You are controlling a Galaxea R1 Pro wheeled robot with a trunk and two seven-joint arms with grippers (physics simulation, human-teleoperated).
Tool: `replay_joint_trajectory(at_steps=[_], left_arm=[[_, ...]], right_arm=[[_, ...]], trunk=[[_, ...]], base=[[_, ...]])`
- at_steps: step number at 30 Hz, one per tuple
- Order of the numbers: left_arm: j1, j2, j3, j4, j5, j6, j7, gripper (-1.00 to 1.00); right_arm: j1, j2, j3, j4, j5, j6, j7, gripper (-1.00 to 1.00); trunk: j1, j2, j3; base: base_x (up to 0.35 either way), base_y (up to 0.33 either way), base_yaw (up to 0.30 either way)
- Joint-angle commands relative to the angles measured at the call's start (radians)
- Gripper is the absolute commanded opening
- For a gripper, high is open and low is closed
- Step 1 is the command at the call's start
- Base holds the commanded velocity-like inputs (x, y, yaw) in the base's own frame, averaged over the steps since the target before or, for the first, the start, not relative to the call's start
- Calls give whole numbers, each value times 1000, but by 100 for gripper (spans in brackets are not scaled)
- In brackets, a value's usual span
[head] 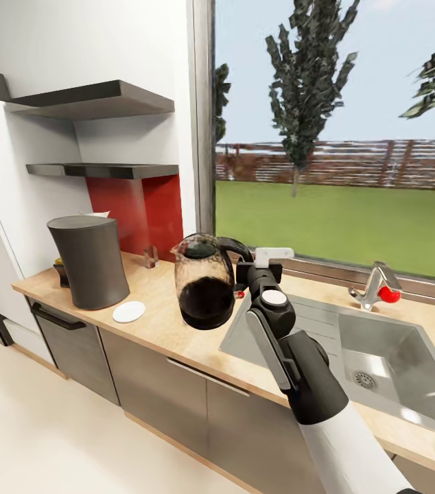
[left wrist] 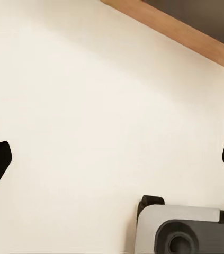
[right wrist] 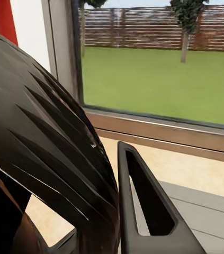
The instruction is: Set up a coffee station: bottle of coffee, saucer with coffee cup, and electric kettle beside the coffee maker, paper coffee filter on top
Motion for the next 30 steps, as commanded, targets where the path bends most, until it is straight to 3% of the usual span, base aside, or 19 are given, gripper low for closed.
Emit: replay_joint_trajectory(at_steps=[1, 13, 30], left_arm=[[-104, -3, 9, -74, 13, -3, -240, 100], [-108, 3, 13, -69, 17, -3, -237, 100], [-98, 7, 11, -68, 15, -5, -234, 100]], right_arm=[[-1, 0, 2, -1, -6, 2, -10, -100], [-1, 0, 2, -2, -6, 2, -9, -100], [-1, 0, 3, 2, -7, 2, -10, -100]], trunk=[[1, -2, -2], [1, -2, -2], [1, -2, -2]], base=[[0, 0, 0], [0, 253, -6], [25, 295, -234]])
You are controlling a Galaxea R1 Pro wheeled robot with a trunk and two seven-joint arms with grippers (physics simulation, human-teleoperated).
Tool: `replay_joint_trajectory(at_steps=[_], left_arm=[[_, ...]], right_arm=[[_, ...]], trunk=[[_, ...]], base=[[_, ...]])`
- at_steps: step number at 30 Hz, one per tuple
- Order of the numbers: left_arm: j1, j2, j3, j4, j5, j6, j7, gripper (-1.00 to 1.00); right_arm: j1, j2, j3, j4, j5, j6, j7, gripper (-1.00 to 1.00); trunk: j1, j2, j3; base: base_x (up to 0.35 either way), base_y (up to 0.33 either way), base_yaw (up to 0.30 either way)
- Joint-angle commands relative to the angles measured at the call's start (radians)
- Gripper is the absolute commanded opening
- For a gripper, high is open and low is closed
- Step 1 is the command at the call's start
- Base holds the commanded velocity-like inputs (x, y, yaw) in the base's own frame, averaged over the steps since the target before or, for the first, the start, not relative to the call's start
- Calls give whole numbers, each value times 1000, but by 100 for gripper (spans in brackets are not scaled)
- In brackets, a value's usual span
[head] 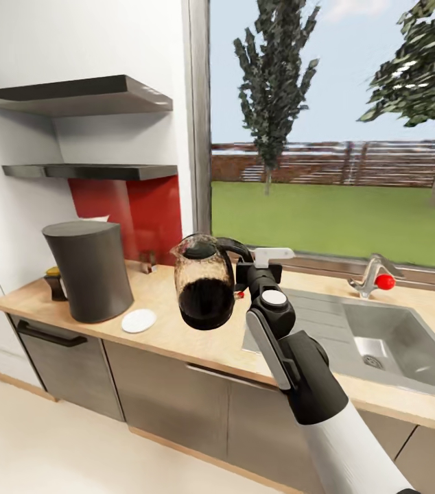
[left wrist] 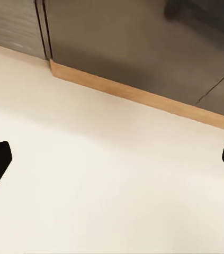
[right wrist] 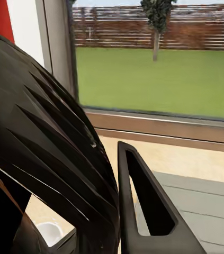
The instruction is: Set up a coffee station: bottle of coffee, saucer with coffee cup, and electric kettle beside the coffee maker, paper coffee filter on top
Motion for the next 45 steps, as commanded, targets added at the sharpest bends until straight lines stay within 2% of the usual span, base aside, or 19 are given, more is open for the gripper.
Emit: replay_joint_trajectory(at_steps=[1, 2, 6, 9, 12, 16, 20, 23, 30, 36, 45], left_arm=[[-3, 1, 9, 2, -11, -5, -3, 100], [-3, 3, 9, 2, -11, -5, 2, 100], [12, 4, 7, 10, -12, -3, 98, 100], [52, 4, 7, 22, -15, -1, 217, 100], [98, 5, 6, 56, -19, -1, 275, 100], [133, 30, 4, 75, -20, 1, 288, 100], [146, 40, -2, 85, -14, 8, 284, 100], [163, 41, -2, 101, -10, 8, 276, 100], [193, 42, -2, 132, -18, 23, 280, 100], [197, 44, -2, 149, -20, 25, 281, 100], [200, 44, -2, 151, -21, 25, 281, 100]], right_arm=[[-2, 0, 2, -1, -4, 3, -10, -100], [-2, 0, 1, 0, -4, 2, -10, -100], [-2, 0, 2, 1, -4, 3, -10, -100], [-2, 0, 1, 2, -3, 3, -10, -100], [-2, 0, 2, 3, -2, 3, -10, -100], [-2, 0, 2, 3, -3, 3, -10, -100], [4, 0, 8, -2, -12, 9, -8, -100], [12, 0, 25, -17, -24, 20, -8, -100], [14, 0, 22, -4, -16, 19, -8, -100], [14, 0, 22, -2, -16, 19, -8, -100], [20, 0, 19, 29, -13, 18, -10, -100]], trunk=[[1, -2, -2], [1, -2, -2], [1, -2, -2], [1, -2, -2], [1, -2, -2], [1, -2, -2], [1, -2, -2], [1, -2, -2], [1, -2, -2], [1, -2, -2], [1, -2, -2]], base=[[280, 173, -18], [288, 180, -9], [292, 189, -2], [288, 200, 0], [282, 214, 0], [278, 223, 0], [242, 256, 0], [266, 232, 0], [267, 235, 0], [289, 197, 0], [335, 17, 0]])
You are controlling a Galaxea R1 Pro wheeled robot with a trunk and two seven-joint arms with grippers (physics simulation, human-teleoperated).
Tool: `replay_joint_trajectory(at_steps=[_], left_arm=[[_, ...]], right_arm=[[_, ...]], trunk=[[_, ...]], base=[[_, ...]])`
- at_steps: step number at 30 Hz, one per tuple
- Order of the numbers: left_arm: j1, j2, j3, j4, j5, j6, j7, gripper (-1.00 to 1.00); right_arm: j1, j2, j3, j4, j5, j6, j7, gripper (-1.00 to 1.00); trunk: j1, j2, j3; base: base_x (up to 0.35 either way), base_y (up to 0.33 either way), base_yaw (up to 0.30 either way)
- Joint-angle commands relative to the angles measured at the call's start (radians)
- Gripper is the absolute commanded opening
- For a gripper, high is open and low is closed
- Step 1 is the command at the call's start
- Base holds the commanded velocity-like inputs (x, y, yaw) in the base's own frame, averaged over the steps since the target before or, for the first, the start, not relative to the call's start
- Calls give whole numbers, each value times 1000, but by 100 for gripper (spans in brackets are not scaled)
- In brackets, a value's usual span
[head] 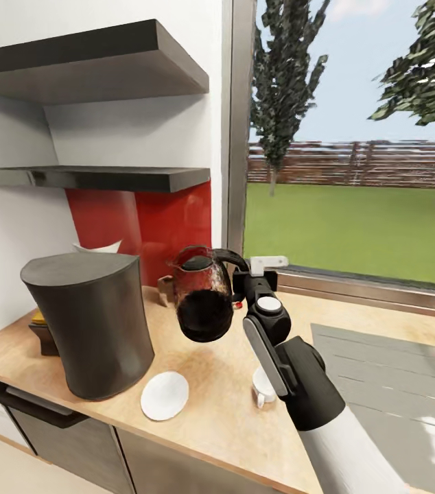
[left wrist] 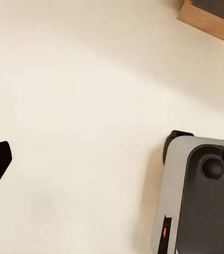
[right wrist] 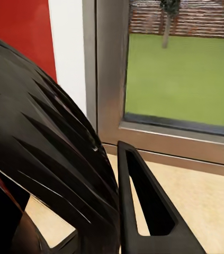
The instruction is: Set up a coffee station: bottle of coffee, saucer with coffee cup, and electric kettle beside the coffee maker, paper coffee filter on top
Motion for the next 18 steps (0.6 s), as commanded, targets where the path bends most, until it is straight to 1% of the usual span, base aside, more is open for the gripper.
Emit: replay_joint_trajectory(at_steps=[1, 3, 5, 6, 7, 8, 9, 10, 12, 14, 15, 18], left_arm=[[0, 0, 9, -1, -10, -2, -5, 100], [0, 0, 9, 0, -10, -2, -4, 100], [1, 0, 9, 1, -10, -2, -3, 100], [1, 0, 9, 2, -10, -2, -3, 100], [1, 0, 9, 2, -10, -2, -3, 100], [1, 0, 9, 3, -10, -2, -3, 100], [1, 0, 9, 3, -10, -2, -3, 100], [1, 0, 9, 4, -10, -2, -3, 100], [12, 2, 9, 4, -10, -2, -3, 100], [17, 2, 9, 4, -10, -2, -3, 100], [19, 3, 9, 4, -10, -2, -3, 100], [20, 3, 9, 4, -9, -2, -3, 100]], right_arm=[[-1, 0, 1, 5, -5, 0, -11, -100], [1, 0, -10, 17, -5, -6, -14, -100], [1, 0, -22, 29, -5, -13, -14, -100], [2, 0, -81, 96, -5, -68, -14, -100], [2, 0, -88, 107, -5, -84, -14, -100], [2, 0, -97, 130, -5, -120, -14, -100], [2, 0, -103, 156, -5, -157, -14, -100], [2, 0, -108, 200, -6, -213, -14, -100], [2, 0, -113, 312, -8, -353, -14, -100], [3, 0, -113, 357, -9, -408, -14, -100], [3, 0, -111, 433, -10, -489, -13, -100], [3, 0, -109, 476, -10, -550, -12, -100]], trunk=[[1, -2, -2], [1, -2, -2], [1, -2, -2], [1, -2, -2], [1, -2, -2], [1, -2, -2], [1, -2, -2], [1, -2, -2], [1, -2, -2], [1, -2, -2], [1, -2, -2], [1, -2, -2]], base=[[339, 1, 0], [318, 0, 0], [175, 0, 0], [88, 0, 0], [70, 0, 0], [45, 0, 0], [29, 0, 0], [15, 0, 0], [4, 0, 0], [1, 0, 0], [20, 40, 0], [76, 175, 0]])
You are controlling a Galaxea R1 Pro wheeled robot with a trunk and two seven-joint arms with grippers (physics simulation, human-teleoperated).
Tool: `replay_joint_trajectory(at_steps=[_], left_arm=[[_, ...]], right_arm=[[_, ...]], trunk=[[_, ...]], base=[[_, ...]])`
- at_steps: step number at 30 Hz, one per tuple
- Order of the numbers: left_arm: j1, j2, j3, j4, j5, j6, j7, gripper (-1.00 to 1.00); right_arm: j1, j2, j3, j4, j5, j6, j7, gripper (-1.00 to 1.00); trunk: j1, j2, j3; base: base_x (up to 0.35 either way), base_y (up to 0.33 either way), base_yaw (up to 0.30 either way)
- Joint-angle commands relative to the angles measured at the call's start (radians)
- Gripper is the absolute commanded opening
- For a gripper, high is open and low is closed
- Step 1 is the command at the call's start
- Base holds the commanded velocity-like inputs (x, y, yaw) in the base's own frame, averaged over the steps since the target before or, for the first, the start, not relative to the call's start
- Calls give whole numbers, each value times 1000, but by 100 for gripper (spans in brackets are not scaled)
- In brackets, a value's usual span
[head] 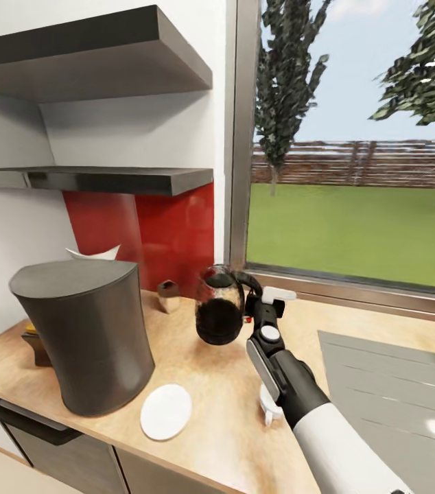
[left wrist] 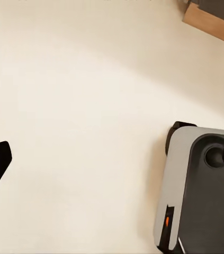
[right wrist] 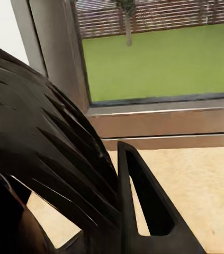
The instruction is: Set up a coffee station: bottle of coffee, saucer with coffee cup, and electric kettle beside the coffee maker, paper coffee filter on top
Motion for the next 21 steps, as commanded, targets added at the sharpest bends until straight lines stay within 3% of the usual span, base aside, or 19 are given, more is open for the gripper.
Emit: replay_joint_trajectory(at_steps=[1, 7, 13, 21], left_arm=[[0, 0, 9, -1, -10, -2, -5, 100], [0, 0, 9, -1, -11, -2, -5, 100], [0, -1, 9, -1, -11, -2, -5, 100], [1, -2, 9, -1, -11, -2, -5, 100]], right_arm=[[-1, 0, 3, 5, 2, -4, -8, -100], [-1, 0, 4, 47, 3, -21, -6, -100], [0, 0, 4, 70, 3, -22, -4, -100], [0, 0, 6, 109, 3, -23, -3, -100]], trunk=[[1, -2, -2], [1, -2, -2], [1, -2, -2], [1, -2, -2]], base=[[104, 247, 0], [62, 263, 0], [3, 56, 0], [0, 223, 0]])
